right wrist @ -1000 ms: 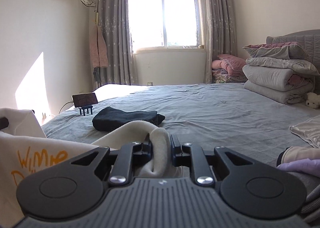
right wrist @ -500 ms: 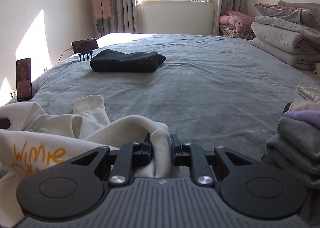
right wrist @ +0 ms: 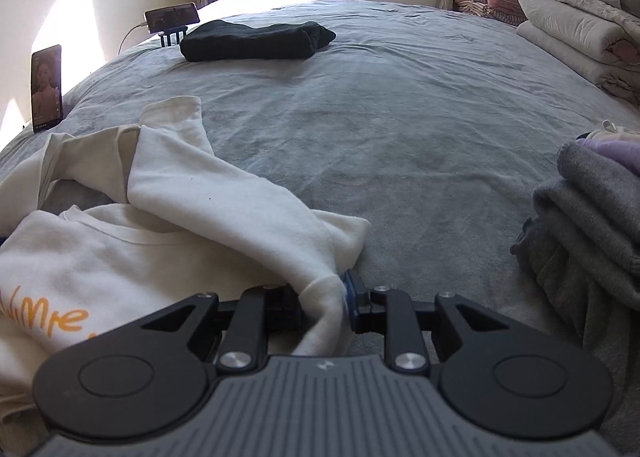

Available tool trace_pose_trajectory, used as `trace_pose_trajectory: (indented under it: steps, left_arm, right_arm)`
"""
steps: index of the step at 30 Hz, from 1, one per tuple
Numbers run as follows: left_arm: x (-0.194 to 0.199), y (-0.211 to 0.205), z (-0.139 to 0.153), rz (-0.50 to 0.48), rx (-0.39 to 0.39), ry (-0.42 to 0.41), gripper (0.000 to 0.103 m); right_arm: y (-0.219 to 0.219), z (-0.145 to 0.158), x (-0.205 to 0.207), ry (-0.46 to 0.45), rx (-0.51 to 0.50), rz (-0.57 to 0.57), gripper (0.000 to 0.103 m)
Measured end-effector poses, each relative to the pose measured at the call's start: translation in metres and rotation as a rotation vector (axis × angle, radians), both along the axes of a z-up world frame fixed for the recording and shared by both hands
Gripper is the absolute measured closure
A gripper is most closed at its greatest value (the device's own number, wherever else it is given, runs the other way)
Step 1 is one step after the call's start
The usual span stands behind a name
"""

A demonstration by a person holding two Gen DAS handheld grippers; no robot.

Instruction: Fold clothes

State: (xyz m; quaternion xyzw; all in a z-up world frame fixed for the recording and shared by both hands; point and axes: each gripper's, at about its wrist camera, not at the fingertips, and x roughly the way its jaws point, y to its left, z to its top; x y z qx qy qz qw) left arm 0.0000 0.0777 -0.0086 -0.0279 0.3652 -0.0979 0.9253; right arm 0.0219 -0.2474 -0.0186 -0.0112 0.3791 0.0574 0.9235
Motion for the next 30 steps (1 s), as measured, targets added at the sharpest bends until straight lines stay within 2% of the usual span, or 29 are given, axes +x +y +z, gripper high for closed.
trace_pose_trajectory:
  steps: [1, 2, 3, 4, 6, 9, 12, 19, 21, 26, 28, 30]
  left_arm:
    - [-0.001, -0.001, 0.003, -0.009, 0.014, -0.023, 0.057]
    - [-0.002, 0.000, 0.007, -0.022, 0.012, -0.045, 0.053]
    - [-0.003, 0.001, 0.010, -0.035, 0.005, -0.066, 0.042]
    - [-0.003, 0.003, 0.014, -0.043, -0.013, -0.081, 0.036]
    - [-0.004, 0.006, 0.021, -0.055, -0.057, -0.108, 0.033]
    - [0.000, 0.004, 0.030, -0.065, -0.090, -0.150, 0.028]
    - [0.007, -0.004, 0.033, -0.053, -0.073, -0.171, 0.027]
    - [0.042, -0.019, 0.021, 0.068, 0.059, -0.121, 0.027]
    - [0.054, -0.017, 0.015, 0.082, 0.047, -0.087, 0.027]
    - [0.071, -0.003, -0.001, 0.146, -0.047, 0.018, 0.029]
    - [0.073, 0.003, -0.005, 0.170, -0.082, 0.041, 0.047]
    - [0.072, 0.009, -0.007, 0.201, -0.105, 0.052, 0.058]
  right_arm:
    - [0.000, 0.001, 0.000, -0.004, 0.003, 0.003, 0.072]
    - [0.000, 0.003, 0.000, -0.011, 0.009, 0.005, 0.063]
    - [-0.001, 0.004, -0.001, -0.018, 0.017, 0.005, 0.054]
    - [-0.002, 0.007, -0.001, -0.026, 0.026, 0.007, 0.052]
    - [-0.003, 0.012, -0.001, -0.044, 0.046, 0.017, 0.047]
    - [-0.001, 0.021, 0.001, -0.072, 0.066, 0.020, 0.046]
    - [0.006, 0.027, 0.006, -0.093, 0.072, 0.032, 0.046]
    - [0.041, 0.027, 0.024, -0.098, 0.023, 0.074, 0.044]
    - [0.051, 0.024, 0.029, -0.096, -0.001, 0.085, 0.044]
    - [0.068, 0.018, 0.037, -0.109, -0.077, 0.107, 0.044]
    - [0.072, 0.014, 0.039, -0.110, -0.111, 0.123, 0.044]
    - [0.075, 0.011, 0.040, -0.099, -0.129, 0.136, 0.048]
